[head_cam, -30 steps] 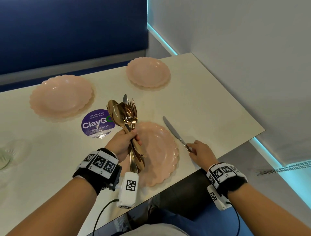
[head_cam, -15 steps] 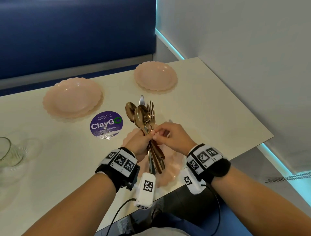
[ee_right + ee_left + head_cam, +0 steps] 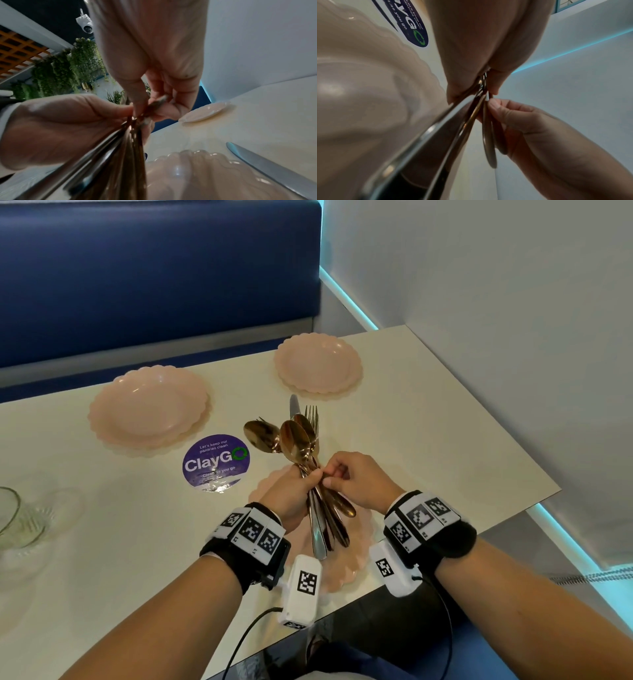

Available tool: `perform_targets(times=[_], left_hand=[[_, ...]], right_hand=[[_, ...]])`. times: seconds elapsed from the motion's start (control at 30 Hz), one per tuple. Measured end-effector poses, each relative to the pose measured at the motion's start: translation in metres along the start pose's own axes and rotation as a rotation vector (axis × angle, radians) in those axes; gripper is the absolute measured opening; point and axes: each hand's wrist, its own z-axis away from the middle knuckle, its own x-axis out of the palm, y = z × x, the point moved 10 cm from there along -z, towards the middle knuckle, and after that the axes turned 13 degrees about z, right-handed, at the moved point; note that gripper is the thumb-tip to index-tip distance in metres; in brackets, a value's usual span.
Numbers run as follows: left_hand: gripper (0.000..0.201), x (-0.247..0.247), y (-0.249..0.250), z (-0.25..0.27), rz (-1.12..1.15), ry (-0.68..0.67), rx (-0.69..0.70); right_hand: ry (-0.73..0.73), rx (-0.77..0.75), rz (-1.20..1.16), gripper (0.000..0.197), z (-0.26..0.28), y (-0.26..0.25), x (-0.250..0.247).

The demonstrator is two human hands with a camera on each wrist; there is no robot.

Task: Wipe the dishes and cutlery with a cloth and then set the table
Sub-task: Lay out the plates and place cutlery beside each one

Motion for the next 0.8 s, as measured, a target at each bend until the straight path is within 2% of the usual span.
perform_targets(times=[0.07, 0.17, 0.27, 0.37, 0.47, 0.53, 0.57, 0.67, 0.8], left_hand=[[0.015, -0.001, -0.001, -0.004, -0.052, 0.006, 0.009], [0.018, -0.003, -0.002, -0.008, -0.132, -0.002, 0.002], [0.019, -0.006, -0.006, -0.01, -0.176, -0.019, -0.002], [0.02, -0.015, -0.008, -0.011, -0.185, -0.001, -0.014], [0.019, -0.024, -0.004, -0.011, -0.115, 0.049, -0.022], [0.021, -0.03, 0.001, -0.012, -0.066, 0.065, -0.017], [0.021, -0.033, 0.003, -0.012, -0.044, 0.072, -0.016], [0.019, -0.041, 0.008, -0.013, 0.011, 0.093, -0.012], [0.02, -0.043, 0.01, -0.012, 0.034, 0.116, -0.005]], right_hand=[[0.048, 0.029, -0.001, 0.004, -0.003, 0.008, -0.007], [0.135, 0.024, 0.029, 0.003, -0.003, 0.01, -0.021], [0.304, 0.04, -0.039, 0.006, 0.001, 0.019, -0.051], [0.454, 0.134, -0.078, 0.016, 0.008, 0.056, -0.078], [0.362, 0.309, -0.049, 0.014, 0.02, 0.114, -0.06], [0.279, 0.384, 0.02, 0.005, 0.031, 0.147, -0.036], [0.256, 0.41, 0.049, 0.008, 0.035, 0.16, -0.026], [0.254, 0.435, 0.096, 0.016, 0.043, 0.183, -0.007], [0.277, 0.428, 0.205, 0.017, 0.045, 0.186, 0.002]])
